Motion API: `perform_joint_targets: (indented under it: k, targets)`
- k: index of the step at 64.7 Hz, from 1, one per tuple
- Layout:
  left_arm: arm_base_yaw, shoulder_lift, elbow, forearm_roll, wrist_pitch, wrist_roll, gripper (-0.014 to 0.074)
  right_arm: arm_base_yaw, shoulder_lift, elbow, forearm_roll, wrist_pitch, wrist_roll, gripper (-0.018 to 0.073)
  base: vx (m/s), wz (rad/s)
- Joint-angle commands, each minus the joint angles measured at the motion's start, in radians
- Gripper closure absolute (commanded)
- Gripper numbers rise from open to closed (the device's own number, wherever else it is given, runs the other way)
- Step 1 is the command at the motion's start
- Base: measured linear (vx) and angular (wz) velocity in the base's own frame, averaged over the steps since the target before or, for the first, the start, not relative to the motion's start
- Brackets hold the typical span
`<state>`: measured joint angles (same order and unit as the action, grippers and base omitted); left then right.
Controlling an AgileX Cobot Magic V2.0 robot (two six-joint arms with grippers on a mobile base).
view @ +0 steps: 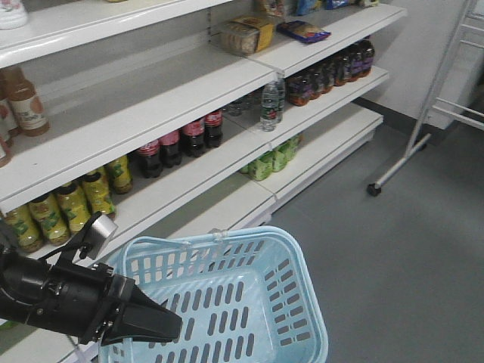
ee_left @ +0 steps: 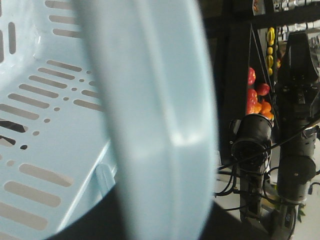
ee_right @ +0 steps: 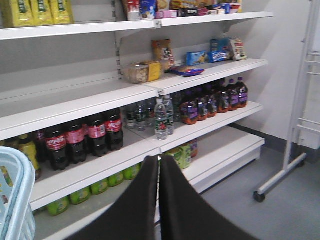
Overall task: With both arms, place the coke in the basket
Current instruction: 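Turn the base away from the shelf holding the basket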
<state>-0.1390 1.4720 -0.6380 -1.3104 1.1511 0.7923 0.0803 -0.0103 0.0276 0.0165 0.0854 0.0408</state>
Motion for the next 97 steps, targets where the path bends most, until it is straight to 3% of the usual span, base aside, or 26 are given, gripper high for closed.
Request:
perform_joint_targets:
  k: [1, 97]
  targets:
    - [-0.003, -0.035, -0.019, -0.075, 0.059, 0.012, 0.0604, -0.005, -0.019, 0.011, -0.001, -0.07, -0.005, 0.0568, -0.04, -0.55]
    - [-0.003, -0.035, -0.019, -0.075, 0.059, 0.012, 0.0604, -0.005, -0.019, 0.011, -0.001, -0.07, -0.005, 0.0568, -0.03, -0.47]
